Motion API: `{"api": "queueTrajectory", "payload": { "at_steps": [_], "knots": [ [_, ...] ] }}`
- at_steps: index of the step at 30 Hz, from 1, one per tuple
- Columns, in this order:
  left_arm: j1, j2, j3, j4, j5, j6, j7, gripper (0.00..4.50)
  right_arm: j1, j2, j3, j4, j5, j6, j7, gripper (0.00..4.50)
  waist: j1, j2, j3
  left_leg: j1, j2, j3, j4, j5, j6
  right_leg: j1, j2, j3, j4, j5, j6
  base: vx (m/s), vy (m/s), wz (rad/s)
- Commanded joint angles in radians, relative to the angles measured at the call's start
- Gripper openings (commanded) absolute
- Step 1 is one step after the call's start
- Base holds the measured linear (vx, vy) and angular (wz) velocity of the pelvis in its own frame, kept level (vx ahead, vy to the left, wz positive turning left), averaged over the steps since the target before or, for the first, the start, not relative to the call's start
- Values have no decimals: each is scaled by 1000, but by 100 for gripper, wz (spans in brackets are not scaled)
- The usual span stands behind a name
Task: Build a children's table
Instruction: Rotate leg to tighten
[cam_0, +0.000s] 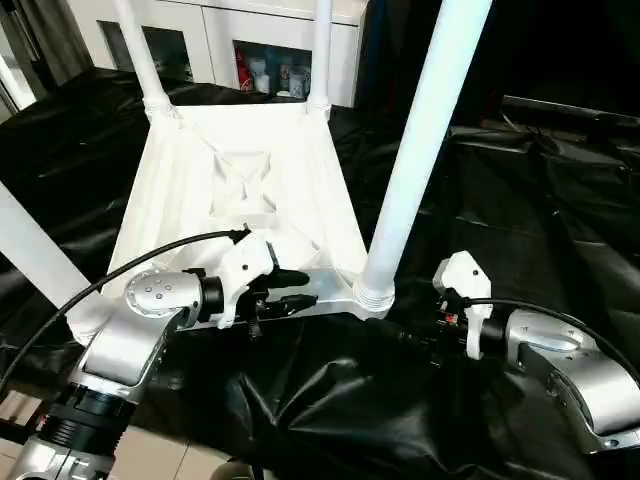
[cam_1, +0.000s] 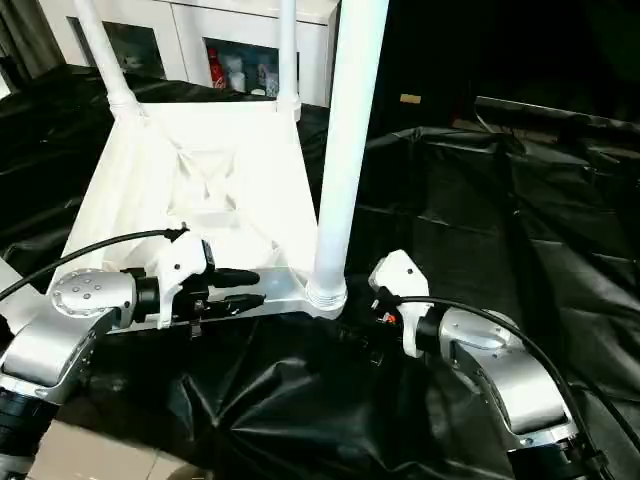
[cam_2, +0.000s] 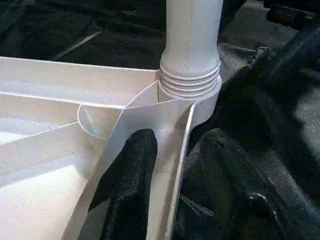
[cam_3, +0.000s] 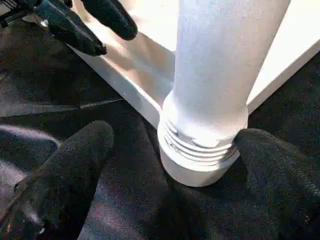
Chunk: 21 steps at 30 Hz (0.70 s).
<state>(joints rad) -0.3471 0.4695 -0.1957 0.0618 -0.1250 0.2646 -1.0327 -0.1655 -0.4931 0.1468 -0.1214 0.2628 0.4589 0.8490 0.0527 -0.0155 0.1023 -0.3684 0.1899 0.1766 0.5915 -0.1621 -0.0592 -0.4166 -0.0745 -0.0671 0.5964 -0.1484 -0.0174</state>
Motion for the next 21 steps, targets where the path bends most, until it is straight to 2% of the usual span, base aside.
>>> {"api": "queueTrajectory", "payload": {
  "at_steps": [1,21],
  "knots": [
    [4,8,-9,-13,-4,9,-2,172,-3,-6,6,-34,4,-5,4,450,2,2,-75,12,30,-15,-72,-332,19,43,-58,41,-94,-493,-107,0,0,0],
    [4,8,-9,-13,-4,9,-2,172,-3,-6,6,-34,4,-5,4,450,2,2,-75,12,29,-14,-72,-335,19,43,-58,41,-94,-489,-109,0,0,0]
  ]
}}
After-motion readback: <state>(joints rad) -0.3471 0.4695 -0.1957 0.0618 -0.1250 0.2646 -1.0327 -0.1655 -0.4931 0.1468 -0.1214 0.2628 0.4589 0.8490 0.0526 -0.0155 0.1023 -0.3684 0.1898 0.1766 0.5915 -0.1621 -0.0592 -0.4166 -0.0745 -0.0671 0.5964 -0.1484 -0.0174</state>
